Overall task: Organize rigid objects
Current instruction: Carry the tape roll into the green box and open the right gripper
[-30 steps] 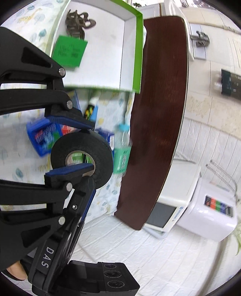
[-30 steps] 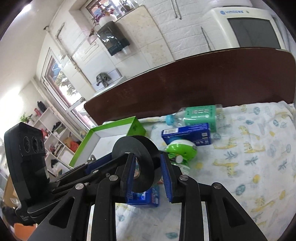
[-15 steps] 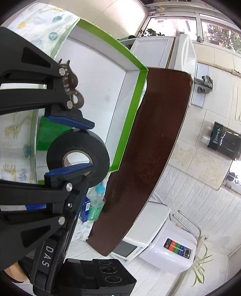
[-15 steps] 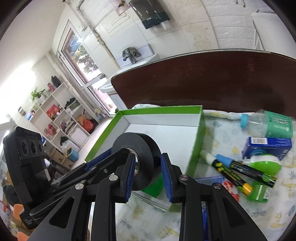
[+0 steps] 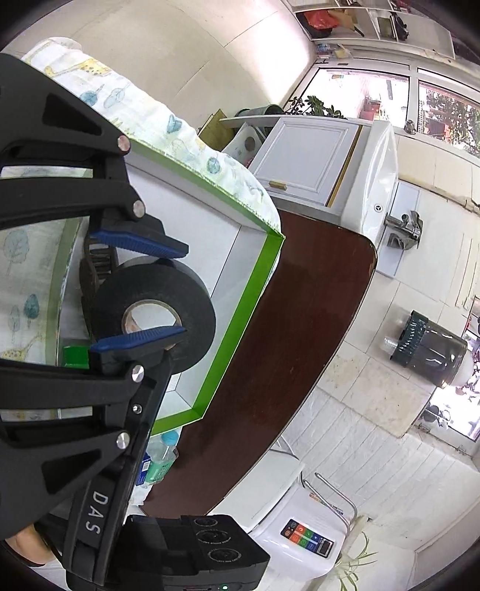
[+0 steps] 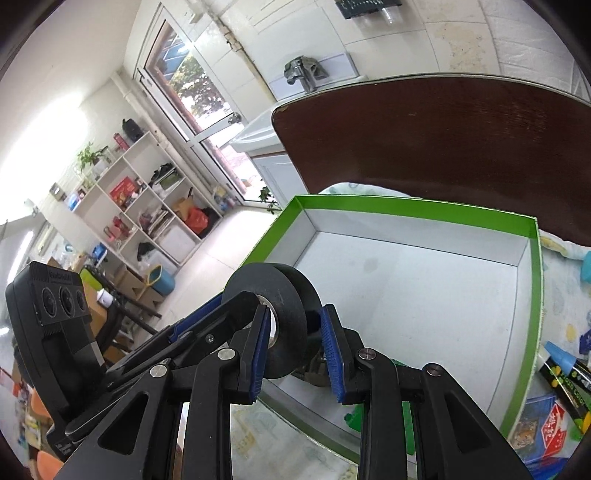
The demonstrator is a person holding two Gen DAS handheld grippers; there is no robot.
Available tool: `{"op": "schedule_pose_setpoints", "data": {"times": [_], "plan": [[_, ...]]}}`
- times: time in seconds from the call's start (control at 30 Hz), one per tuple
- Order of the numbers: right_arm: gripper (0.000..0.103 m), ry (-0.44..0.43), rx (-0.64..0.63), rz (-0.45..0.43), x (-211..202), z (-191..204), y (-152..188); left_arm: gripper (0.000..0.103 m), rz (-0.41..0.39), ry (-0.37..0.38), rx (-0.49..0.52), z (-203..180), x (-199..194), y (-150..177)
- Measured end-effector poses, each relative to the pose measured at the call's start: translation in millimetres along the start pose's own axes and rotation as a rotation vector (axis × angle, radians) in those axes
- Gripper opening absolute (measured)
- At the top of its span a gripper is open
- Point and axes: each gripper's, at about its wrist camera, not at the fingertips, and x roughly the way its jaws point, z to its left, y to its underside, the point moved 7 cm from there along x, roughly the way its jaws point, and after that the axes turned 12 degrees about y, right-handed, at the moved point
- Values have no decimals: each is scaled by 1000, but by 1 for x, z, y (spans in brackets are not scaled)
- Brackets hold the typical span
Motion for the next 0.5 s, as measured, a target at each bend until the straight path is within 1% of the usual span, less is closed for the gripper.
{"op": "schedule_pose_setpoints", "data": {"times": [0.13, 0.3, 0.5], "plan": [[32, -16, -1, 29, 15, 8, 1, 35, 1, -21, -13, 15, 0, 0], [32, -21, 2, 59, 30, 13, 4, 35, 21, -28, -32, 28, 5, 3], [32, -19, 4, 86, 41, 13, 8, 34, 23, -46, -37, 37, 9, 4]]}}
